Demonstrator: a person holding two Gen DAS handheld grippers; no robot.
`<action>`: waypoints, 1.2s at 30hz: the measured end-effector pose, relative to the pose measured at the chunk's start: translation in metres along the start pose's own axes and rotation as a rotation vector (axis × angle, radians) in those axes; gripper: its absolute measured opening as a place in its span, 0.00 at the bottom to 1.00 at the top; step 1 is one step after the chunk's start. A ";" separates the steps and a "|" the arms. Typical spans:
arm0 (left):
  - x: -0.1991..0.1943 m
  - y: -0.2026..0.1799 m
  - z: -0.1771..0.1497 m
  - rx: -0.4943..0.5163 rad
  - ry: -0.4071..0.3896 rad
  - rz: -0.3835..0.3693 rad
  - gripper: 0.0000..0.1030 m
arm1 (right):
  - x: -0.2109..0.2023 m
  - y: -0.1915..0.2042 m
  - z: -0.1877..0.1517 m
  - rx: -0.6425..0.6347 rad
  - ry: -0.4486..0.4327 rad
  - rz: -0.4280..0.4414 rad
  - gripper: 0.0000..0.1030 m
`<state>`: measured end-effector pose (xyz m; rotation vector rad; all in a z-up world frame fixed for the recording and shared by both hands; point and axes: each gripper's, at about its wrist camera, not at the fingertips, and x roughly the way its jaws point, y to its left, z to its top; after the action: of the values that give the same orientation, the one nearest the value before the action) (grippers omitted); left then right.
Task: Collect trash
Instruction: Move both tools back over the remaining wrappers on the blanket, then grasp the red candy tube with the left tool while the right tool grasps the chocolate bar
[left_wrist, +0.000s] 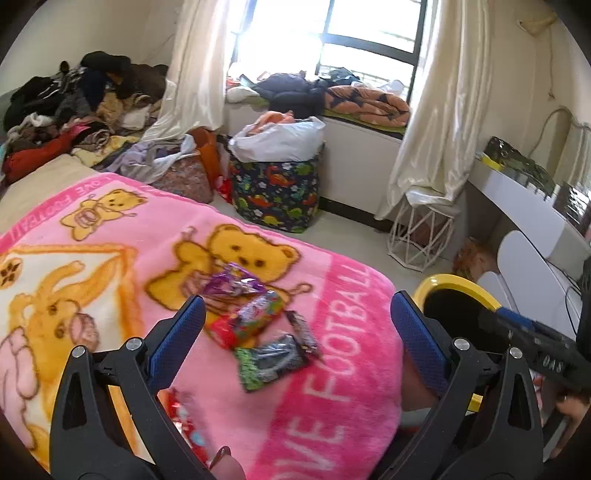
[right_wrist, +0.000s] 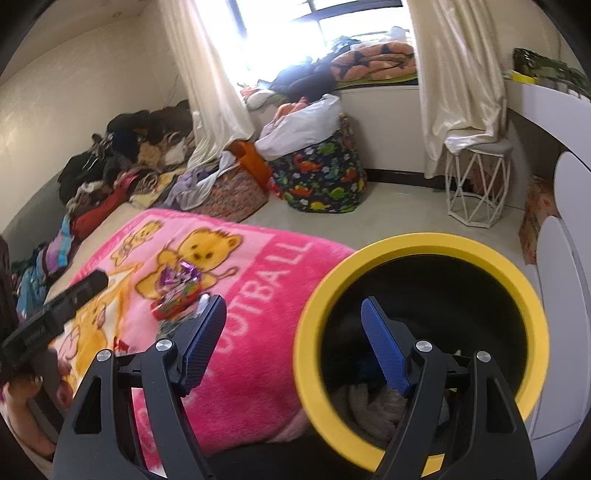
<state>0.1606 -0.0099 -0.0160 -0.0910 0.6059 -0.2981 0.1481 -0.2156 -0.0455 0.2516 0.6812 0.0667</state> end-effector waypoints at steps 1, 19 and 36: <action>-0.001 0.006 0.001 -0.003 -0.003 0.010 0.89 | 0.003 0.008 -0.001 -0.017 0.006 0.007 0.71; 0.031 0.087 0.000 -0.046 0.144 0.058 0.72 | 0.073 0.086 -0.007 -0.166 0.153 0.096 0.63; 0.122 0.073 -0.004 0.054 0.392 -0.043 0.44 | 0.187 0.095 0.007 -0.129 0.390 0.133 0.29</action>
<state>0.2721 0.0229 -0.0985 0.0080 0.9844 -0.3774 0.2996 -0.0985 -0.1317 0.1595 1.0435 0.2914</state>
